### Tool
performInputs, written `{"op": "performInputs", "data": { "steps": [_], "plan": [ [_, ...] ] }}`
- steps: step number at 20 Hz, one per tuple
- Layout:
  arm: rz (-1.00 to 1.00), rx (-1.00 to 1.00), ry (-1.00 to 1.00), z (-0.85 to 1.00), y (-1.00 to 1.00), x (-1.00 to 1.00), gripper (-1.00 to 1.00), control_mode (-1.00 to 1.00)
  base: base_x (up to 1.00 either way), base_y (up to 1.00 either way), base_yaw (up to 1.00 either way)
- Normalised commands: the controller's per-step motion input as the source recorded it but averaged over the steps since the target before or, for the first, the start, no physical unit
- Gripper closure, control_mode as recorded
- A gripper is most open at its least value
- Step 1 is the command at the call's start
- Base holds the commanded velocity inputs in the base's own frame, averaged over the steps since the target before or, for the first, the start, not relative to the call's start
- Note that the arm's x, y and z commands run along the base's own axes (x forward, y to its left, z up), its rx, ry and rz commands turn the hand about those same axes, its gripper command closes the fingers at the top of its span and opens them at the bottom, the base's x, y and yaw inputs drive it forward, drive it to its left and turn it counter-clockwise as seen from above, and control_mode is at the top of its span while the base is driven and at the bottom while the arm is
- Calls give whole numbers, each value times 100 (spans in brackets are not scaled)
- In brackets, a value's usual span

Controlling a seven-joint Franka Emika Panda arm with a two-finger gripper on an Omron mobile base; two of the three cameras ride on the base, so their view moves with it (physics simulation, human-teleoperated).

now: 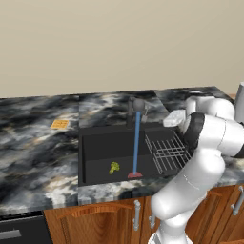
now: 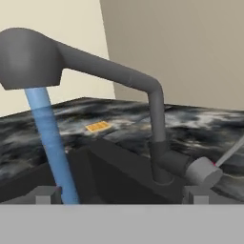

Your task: Turn on the sink faucet. Then move the broccoli from the counter to the sink. Turn off the sink. Move the vegetable from the sink to the pot next to the stove. Finally move the pot to the rear left burner.

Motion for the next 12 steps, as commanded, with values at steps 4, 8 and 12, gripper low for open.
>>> {"op": "performInputs", "data": {
  "steps": [4, 8, 12],
  "plan": [
    [12, 0, -8, -20, 0, 43, -100, -100, 0, 0, 0],
    [12, 0, -8, -16, 0, 47, -100, -100, 0, 0, 0],
    [8, 0, -6, -11, 0, 56, -100, -100, 0, 0, 0]
  ]
}}
